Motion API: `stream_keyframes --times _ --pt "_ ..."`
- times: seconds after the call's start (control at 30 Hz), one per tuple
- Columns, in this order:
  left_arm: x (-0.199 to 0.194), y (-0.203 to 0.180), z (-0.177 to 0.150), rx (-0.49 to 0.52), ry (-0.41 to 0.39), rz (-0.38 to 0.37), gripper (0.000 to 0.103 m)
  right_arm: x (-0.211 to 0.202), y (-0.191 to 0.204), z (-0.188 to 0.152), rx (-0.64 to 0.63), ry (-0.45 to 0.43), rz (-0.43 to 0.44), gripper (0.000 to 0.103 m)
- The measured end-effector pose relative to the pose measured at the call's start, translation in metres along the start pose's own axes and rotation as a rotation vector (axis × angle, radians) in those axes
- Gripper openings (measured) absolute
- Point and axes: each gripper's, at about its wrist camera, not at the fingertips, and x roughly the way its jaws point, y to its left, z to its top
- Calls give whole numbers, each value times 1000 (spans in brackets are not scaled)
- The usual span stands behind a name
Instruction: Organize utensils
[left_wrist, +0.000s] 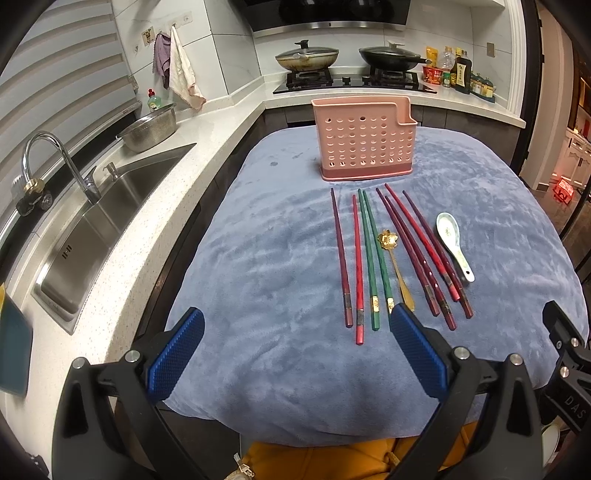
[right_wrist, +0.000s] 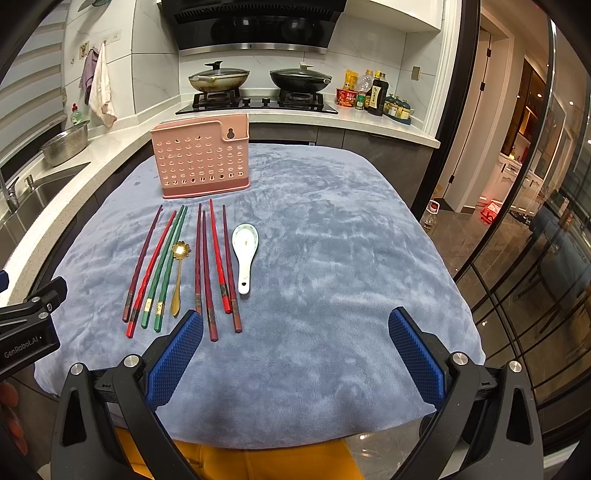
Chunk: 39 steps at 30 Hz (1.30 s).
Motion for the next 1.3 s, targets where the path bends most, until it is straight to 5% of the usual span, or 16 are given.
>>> stream_keyframes --times 0.7,1.03,1.3 --pt "12 6 0 -3 5 0 96 8 0 -3 8 15 4 96" --pt "60 8 4 -15 81 -59 96 52 -2 16 40 53 35 96" --pt "104 7 13 -33 118 -116 95 97 7 32 40 99 72 82"
